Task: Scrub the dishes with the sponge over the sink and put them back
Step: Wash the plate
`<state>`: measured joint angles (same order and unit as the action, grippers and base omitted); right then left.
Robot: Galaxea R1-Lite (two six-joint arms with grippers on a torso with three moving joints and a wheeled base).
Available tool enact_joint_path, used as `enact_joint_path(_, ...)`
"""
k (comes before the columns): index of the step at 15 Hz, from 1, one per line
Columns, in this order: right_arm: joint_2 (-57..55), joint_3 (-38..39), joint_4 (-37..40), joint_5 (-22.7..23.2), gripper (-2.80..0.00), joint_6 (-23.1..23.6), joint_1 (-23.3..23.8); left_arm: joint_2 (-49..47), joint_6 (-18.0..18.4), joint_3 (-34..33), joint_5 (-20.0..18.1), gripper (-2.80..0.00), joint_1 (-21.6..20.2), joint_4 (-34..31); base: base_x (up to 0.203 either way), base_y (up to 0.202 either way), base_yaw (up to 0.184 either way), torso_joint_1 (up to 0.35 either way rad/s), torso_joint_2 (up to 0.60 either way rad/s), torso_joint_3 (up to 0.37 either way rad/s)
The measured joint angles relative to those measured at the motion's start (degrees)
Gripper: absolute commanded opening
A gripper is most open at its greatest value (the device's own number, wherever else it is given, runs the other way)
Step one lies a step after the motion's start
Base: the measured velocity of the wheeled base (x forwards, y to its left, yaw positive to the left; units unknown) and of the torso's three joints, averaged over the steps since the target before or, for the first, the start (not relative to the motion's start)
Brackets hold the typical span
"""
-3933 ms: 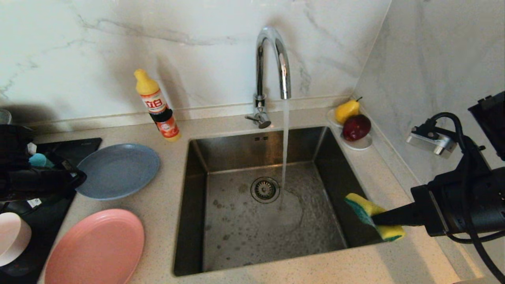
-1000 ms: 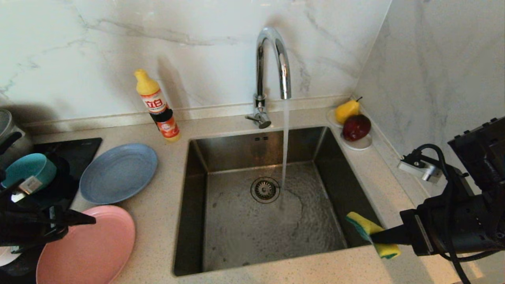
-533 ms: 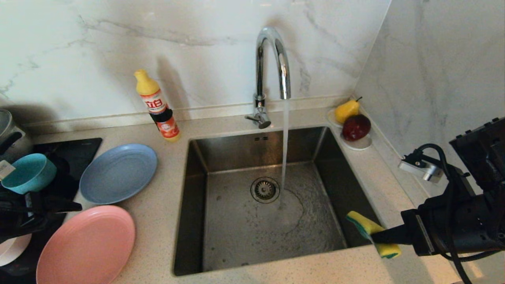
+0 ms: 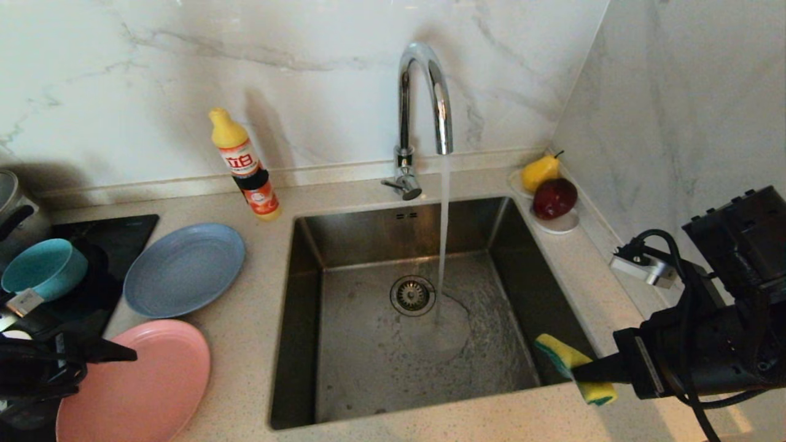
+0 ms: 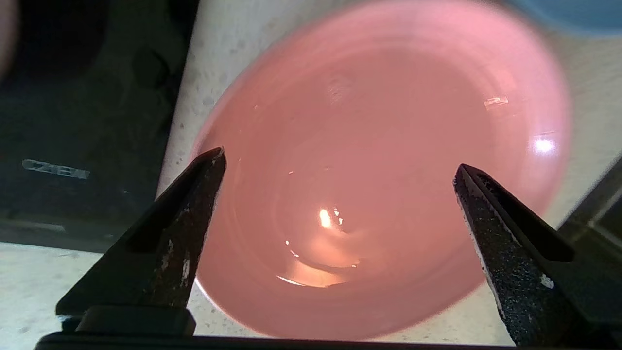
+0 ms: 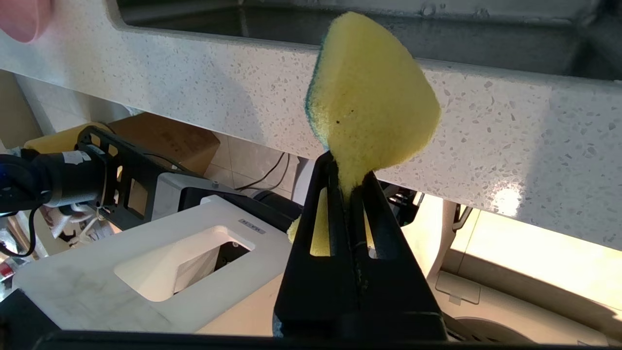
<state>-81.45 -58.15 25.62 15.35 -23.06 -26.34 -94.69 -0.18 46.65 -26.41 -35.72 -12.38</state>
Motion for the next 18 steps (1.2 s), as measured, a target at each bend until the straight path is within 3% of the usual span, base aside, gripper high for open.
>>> enact_joint_path(6,-0.4,0.3,0.0,0.1,-2.80,-0.1,0.0,-1.9,-0.6,-1.6,-0.1,0.00,-0.2,3.8,0.000,0.000,0.000,0.000,0.00,0.000)
enact_joint_path(11,-0.2,0.9,0.1,0.1,-2.80,-0.2,0.0,2.3,-5.7,1.1,-2.0,0.00,-0.6,2.7,0.000,0.000,0.000,0.000,0.00,0.000)
enact_joint_path(15,0.0,1.9,0.0,0.1,-2.80,-0.2,0.1,3.6,-5.1,3.4,1.9,0.00,-0.9,0.8,0.000,0.000,0.000,0.000,0.00,0.000)
enact_joint_path(18,0.1,2.1,0.0,0.0,-2.80,-0.1,0.1,1.6,-3.6,3.4,2.5,0.00,-1.7,1.1,0.000,0.000,0.000,0.000,0.00,0.000)
